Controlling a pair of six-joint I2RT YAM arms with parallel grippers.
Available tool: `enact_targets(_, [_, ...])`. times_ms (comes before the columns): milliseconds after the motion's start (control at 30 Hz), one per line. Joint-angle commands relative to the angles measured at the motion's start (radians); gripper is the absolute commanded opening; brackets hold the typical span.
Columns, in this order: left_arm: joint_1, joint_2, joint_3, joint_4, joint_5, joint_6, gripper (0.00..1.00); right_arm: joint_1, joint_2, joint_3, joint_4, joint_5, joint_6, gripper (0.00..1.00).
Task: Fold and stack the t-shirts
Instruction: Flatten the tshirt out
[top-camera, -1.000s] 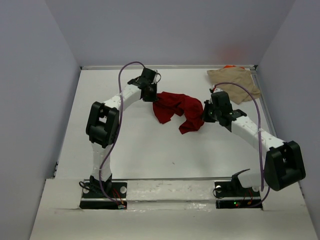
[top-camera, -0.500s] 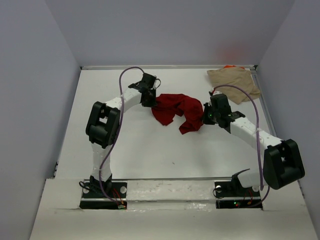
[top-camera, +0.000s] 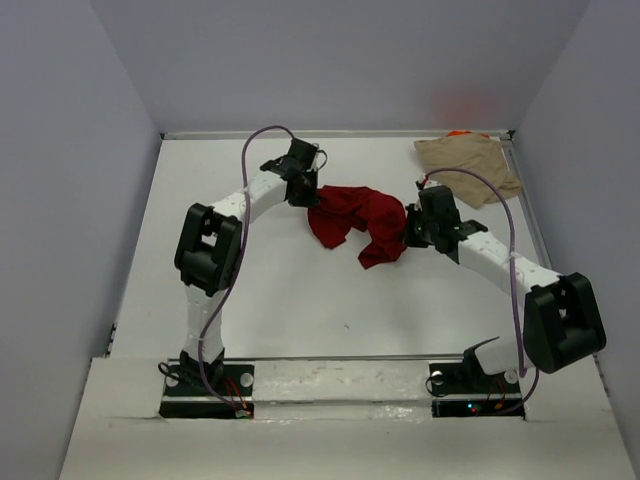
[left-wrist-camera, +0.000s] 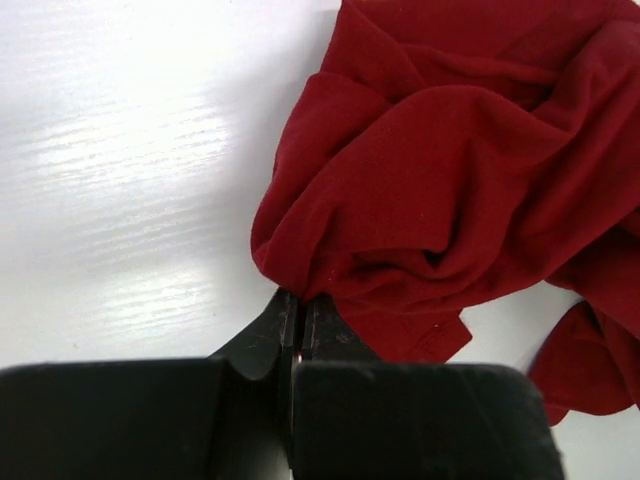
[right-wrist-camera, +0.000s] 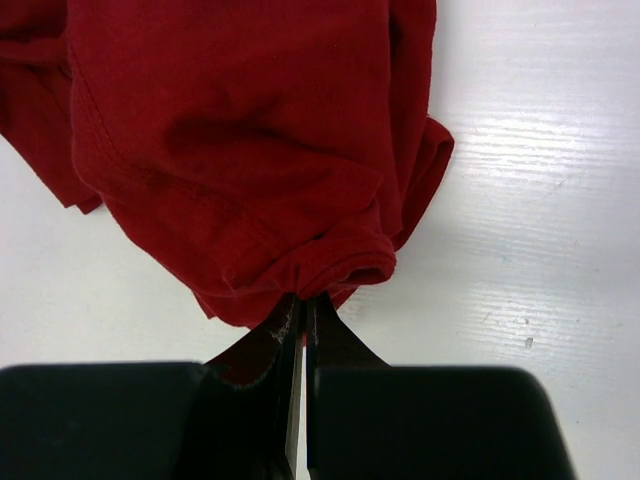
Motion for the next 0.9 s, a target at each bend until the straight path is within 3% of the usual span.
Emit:
enact_targets(0, [-0.006,-0.007,0.048,-0.017,-0.007,0.027,0.00,-0.001,0.016,0.061,0.051,0.002,-0.019,0.00])
enact_targets(867, [-0.009,-0.099,-0.069,0.070,-0.050,-0.037,0.00,0.009,-0.011,0.009,0.082,-0.009,-0.045,0.00])
